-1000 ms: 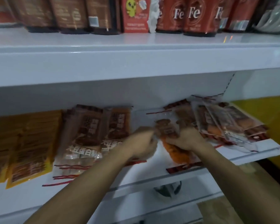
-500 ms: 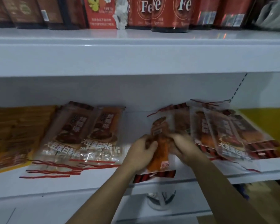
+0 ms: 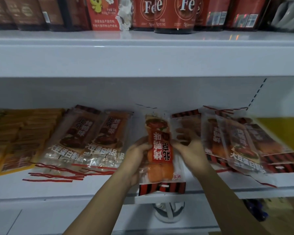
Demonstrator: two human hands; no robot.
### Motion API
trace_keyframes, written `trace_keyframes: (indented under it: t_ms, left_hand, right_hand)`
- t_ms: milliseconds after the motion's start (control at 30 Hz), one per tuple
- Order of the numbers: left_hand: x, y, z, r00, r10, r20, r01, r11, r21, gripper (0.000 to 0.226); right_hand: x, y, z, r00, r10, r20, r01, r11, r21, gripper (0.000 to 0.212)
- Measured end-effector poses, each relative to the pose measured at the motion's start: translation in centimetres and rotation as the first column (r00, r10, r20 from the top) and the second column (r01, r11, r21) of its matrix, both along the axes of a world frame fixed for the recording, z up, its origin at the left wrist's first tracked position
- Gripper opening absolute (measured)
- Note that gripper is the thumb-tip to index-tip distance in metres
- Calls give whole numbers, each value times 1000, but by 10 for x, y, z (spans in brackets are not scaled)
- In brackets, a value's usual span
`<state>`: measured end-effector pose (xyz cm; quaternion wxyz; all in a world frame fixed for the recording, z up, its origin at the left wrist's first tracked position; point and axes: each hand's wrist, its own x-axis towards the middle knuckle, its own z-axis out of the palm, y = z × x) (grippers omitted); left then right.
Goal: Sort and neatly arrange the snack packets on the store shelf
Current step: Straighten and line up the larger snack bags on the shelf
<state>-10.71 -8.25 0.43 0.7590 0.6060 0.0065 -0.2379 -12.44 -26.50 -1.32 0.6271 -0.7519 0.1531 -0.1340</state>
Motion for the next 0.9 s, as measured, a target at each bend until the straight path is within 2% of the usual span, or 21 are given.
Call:
trace_keyframes:
  t_ms: [100,167,233,267,300,333,400,467,533,567,600,633,667,700,733,767,800,833,867,900]
  left_hand:
    - [2,11,5,1000,21,-19,-22,999,-37,23]
    - [6,17,5,996,53,68,-56,997,48,24]
    - [15,28,4,983,30,183,-64,982,180,26]
    - [21,35,8,967,-19,253,-49,964,261,25]
    - [27,42,15,945,-116,307,-6,929,370,25]
    - [31,47,25,903,-255,346,60,871,488,24]
    - [46,55,44,792,-512,332,185,720,669,21]
    - [54,60,63,701,-672,238,332,604,725,16]
    - [58,66,81,624,-754,208,376,523,765,20]
    - [58,72,88,614,-755,228,374,533,759,22]
    - [55,79,94,653,-712,259,359,592,721,14]
    - [56,91,95,714,-627,311,344,701,624,19]
    - [58,102,96,783,-517,347,287,794,536,42]
    - [66,113,91,845,-430,319,285,866,412,49]
    - [73,128,86,886,-378,268,324,919,226,39]
    - [74,140,88,917,-359,171,358,933,37,45]
    - [75,148,84,941,-322,108,328,943,-49,62]
    - [84,158,75,947,-308,92,316,945,-86,68]
    - [88,163,68,961,-244,127,247,969,-14,60]
    - [87,170,65,965,-126,231,91,984,155,48]
  right_hand:
    - [-1,1,0,997,61,-48,-49,975,218,55]
    - [0,2,-2,993,106,-55,-88,963,256,62]
    - [0,4,-2,994,105,-29,-99,983,152,67]
    - [1,5,1,996,84,9,-84,996,-4,69]
    - [3,4,5,995,68,68,-51,972,-229,71]
    - [5,2,10,985,98,143,-21,887,-461,72]
    - [14,1,32,924,325,202,-44,614,-788,73]
    - [24,10,62,860,510,0,-217,365,-906,73]
    - [35,20,85,796,538,-277,-470,263,-843,59]
    - [40,23,94,742,563,-364,-580,266,-770,46]
    - [45,24,99,688,608,-397,-660,296,-690,31]
    - [49,24,102,652,660,-373,-704,344,-621,18]
    - [54,22,101,638,699,-322,-727,411,-550,9]
    - [59,20,98,649,714,-261,-728,484,-485,5]
    - [62,19,95,674,709,-208,-714,554,-427,6]
    - [65,20,90,703,692,-164,-694,619,-367,8]
    - [68,22,84,729,672,-129,-675,675,-298,9]
    - [71,25,77,752,651,-105,-656,720,-226,11]
    - [73,28,70,772,628,-95,-635,756,-162,12]
    - [76,33,63,793,603,-87,-610,784,-115,13]
